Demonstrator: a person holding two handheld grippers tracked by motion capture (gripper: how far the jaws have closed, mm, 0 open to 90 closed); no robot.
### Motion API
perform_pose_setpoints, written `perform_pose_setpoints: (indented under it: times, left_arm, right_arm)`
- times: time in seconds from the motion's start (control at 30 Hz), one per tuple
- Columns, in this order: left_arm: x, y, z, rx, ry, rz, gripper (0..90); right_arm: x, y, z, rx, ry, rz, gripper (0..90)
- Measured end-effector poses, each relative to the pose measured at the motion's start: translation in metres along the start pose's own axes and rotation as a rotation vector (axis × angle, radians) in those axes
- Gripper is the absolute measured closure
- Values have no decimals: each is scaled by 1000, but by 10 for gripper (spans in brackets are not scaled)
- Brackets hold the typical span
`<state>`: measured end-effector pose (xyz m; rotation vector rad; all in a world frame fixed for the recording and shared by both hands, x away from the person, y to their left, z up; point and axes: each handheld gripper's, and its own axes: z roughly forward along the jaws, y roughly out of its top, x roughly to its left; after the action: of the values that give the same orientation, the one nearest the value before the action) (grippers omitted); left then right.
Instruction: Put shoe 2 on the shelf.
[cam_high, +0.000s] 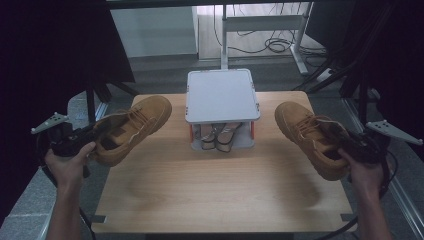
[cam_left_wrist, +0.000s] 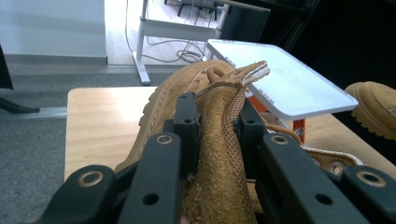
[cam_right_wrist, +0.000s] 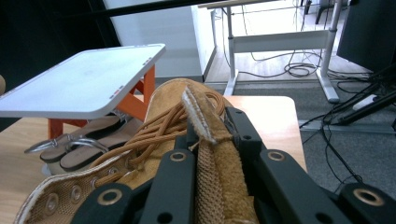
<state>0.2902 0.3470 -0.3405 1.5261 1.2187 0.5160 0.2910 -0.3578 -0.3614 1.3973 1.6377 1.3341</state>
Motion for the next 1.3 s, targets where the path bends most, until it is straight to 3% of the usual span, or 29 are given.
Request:
perform_pose_setpoints:
  times: [0.37,0.77,1.0,1.3]
  left_arm:
    - [-15,26,-4,-49,6,19,756]
    - [-36,50,10,-106,-48,-12,756]
    - [-49,61,32,-121,-63,-38,756]
    - [-70,73,76,-108,-61,-59,754]
  right_arm:
    - [20,23,4,-78,29,18,807]
    - [42,54,7,-140,58,30,807]
    - [55,72,18,-161,84,62,806]
    - [80,93,53,-152,110,91,805]
